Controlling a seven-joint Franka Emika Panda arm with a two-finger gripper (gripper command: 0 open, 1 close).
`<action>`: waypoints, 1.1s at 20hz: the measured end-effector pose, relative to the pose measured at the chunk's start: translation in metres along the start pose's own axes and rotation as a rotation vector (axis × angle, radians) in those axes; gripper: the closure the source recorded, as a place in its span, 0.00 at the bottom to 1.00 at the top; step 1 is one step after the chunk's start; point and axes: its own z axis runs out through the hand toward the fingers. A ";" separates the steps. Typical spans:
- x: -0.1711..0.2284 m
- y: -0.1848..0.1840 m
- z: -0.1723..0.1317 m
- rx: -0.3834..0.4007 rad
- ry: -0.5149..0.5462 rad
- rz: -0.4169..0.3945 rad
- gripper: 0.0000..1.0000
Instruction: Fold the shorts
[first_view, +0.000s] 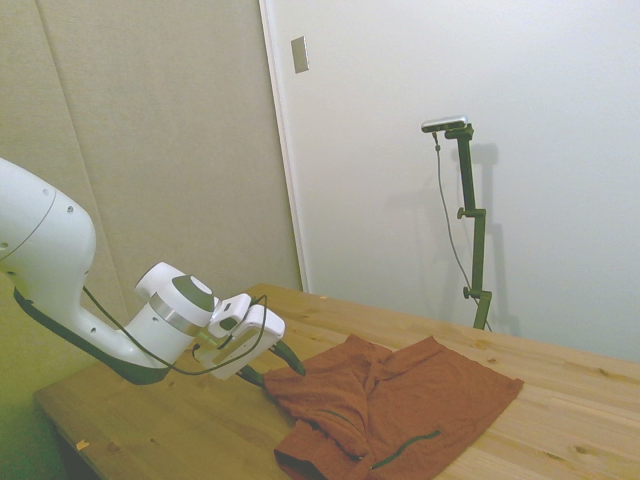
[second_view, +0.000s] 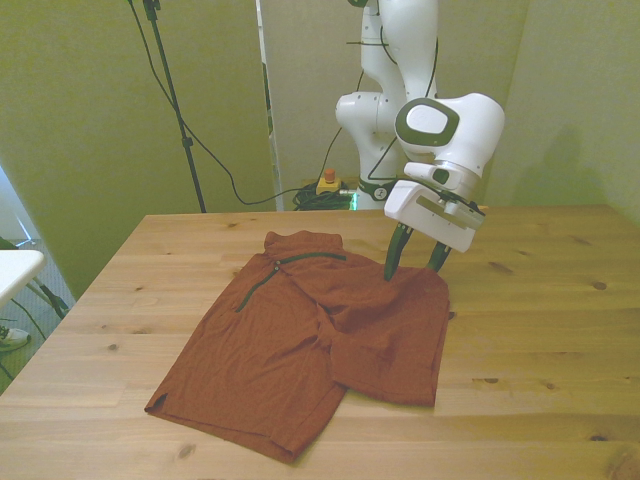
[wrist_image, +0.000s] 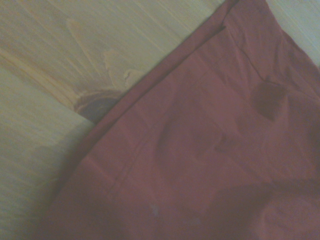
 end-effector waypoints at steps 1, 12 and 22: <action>0.000 0.000 0.001 -0.001 -0.002 0.000 1.00; -0.006 0.001 0.009 -0.004 -0.022 -0.002 1.00; -0.006 -0.001 0.010 -0.003 -0.026 -0.002 1.00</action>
